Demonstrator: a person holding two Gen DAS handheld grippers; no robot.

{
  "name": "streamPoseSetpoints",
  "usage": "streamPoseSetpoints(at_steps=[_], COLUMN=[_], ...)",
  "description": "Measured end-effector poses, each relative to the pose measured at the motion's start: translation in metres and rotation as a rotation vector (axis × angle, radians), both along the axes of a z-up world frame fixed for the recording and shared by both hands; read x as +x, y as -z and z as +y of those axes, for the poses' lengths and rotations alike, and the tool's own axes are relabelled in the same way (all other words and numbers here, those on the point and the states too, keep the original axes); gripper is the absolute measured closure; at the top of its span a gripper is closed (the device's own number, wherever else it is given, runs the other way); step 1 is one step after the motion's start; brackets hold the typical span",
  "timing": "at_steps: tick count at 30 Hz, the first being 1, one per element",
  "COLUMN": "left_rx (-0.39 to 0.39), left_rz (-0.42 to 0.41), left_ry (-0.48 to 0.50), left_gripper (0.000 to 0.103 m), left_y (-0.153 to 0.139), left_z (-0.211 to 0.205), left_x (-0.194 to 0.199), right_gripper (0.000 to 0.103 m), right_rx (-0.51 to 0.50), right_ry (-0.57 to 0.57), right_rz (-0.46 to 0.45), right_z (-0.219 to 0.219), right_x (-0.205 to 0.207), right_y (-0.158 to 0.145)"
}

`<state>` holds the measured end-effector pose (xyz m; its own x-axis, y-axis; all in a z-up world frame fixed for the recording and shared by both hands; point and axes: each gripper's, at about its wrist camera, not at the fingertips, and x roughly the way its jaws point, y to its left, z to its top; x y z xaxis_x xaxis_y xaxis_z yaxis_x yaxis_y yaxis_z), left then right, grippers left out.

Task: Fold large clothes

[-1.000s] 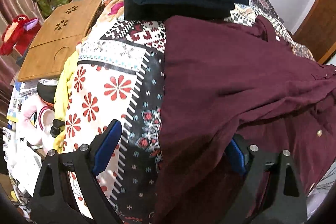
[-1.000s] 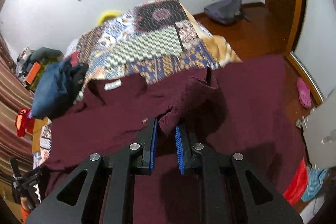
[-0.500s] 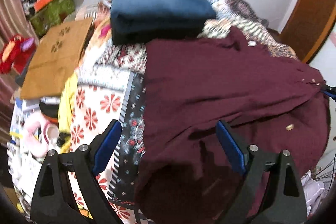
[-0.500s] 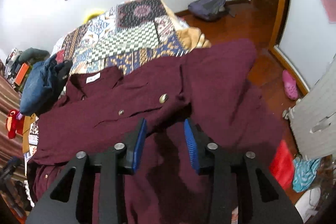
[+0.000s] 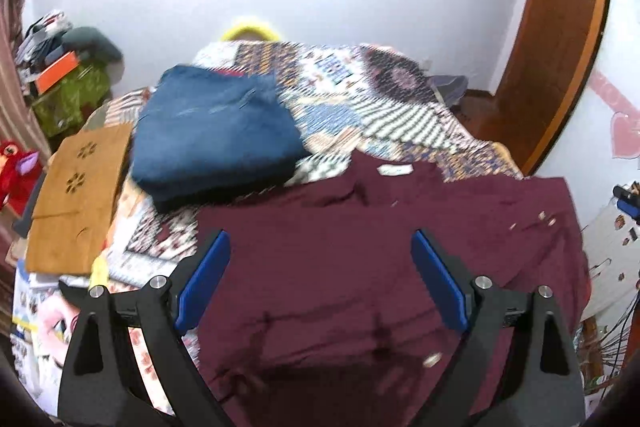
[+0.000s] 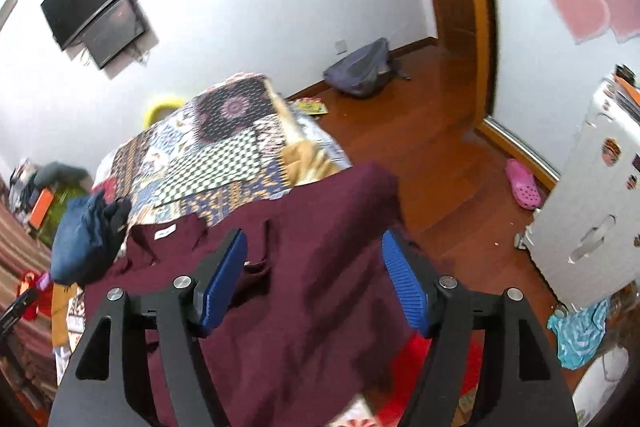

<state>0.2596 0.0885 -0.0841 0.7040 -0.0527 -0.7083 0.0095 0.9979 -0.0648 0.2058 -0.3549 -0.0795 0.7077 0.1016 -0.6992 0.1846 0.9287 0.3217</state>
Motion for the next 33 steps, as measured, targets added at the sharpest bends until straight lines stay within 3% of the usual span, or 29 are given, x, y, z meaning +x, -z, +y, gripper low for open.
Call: streamPoseSetpoints(at_steps=[6, 15, 21, 25, 30, 33], left_rx=[-0.032, -0.024, 0.015, 0.044, 0.05, 0.048], left_rz=[0.015, 0.148, 0.199, 0.214, 0.221, 0.214], left_ry=[0.052, 0.133, 0.149, 0.147, 0.144, 0.144], left_gripper=[0.011, 0.011, 0.011, 0.011, 0.011, 0.011], left_y=[0.006, 0.062, 0.088, 0.1, 0.107, 0.106], left_z=[-0.039, -0.092, -0.101, -0.101, -0.098, -0.096], left_x=[0.033, 0.066, 0.066, 0.062, 0.058, 0.056], right_gripper=[0.036, 0.036, 0.034, 0.049, 0.089, 0.093], right_rx=[0.063, 0.306, 0.372, 0.34, 0.29, 0.264], right_ry=[0.098, 0.159, 0.196, 0.224, 0.236, 0.226], right_rz=[0.087, 0.309, 0.319, 0.306, 0.248, 0.189], right_z=[-0.038, -0.066, -0.067, -0.065, -0.063, -0.057], right_x=[-0.002, 0.011, 0.026, 0.029, 0.025, 0.024], right_y=[0.041, 0.138, 0.161, 0.158, 0.14, 0.116])
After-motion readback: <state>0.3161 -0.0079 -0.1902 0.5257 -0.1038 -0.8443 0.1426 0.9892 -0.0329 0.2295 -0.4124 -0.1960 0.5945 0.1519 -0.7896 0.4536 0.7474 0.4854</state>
